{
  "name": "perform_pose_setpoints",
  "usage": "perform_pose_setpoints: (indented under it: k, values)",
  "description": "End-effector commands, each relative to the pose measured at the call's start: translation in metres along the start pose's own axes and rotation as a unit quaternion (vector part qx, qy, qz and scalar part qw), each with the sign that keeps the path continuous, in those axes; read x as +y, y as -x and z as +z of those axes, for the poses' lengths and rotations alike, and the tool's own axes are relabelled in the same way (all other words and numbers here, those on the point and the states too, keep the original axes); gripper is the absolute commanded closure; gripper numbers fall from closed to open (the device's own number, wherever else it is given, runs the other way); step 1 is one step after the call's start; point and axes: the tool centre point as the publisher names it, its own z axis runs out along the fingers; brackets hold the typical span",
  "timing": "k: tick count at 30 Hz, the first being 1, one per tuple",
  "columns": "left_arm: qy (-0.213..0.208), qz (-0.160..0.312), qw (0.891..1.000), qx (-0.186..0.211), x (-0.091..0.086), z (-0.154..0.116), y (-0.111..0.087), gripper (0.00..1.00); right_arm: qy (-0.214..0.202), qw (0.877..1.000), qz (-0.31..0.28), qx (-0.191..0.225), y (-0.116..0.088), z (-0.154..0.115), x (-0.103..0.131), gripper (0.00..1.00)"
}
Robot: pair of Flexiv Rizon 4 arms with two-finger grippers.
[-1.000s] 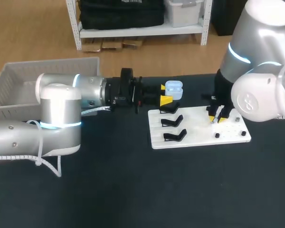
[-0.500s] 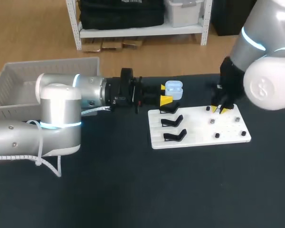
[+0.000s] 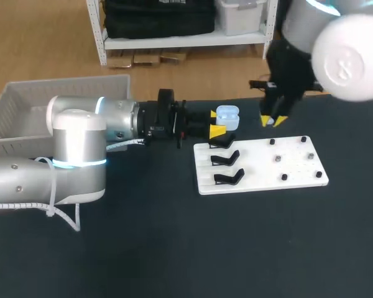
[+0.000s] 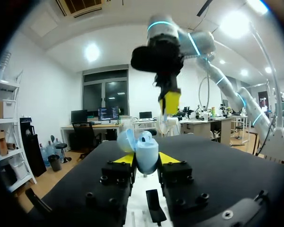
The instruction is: Pick up each earbud case from the left stands, insert the matching earbuds, close the lid, and place the case in the box.
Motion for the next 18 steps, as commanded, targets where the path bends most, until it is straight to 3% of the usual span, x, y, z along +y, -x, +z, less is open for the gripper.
perform_pose_setpoints:
  k: [1,7,18]
  values:
    - [-0.001,0.001,1.000,-0.001,0.001,0.000,-0.001,1.00,-0.024,0.999,-0.020,0.018,0.007,-0.008,0.027,1.00]
    - [-0.001,0.001,1.000,-0.001,0.001,0.000,-0.001,1.00,-0.041,0.997,-0.043,0.044,0.010,-0.004,0.045,1.00]
    - [-0.001,0.001,1.000,-0.001,0.001,0.000,-0.001,1.00,-0.041,0.997,-0.043,0.044,0.010,-0.004,0.045,1.00]
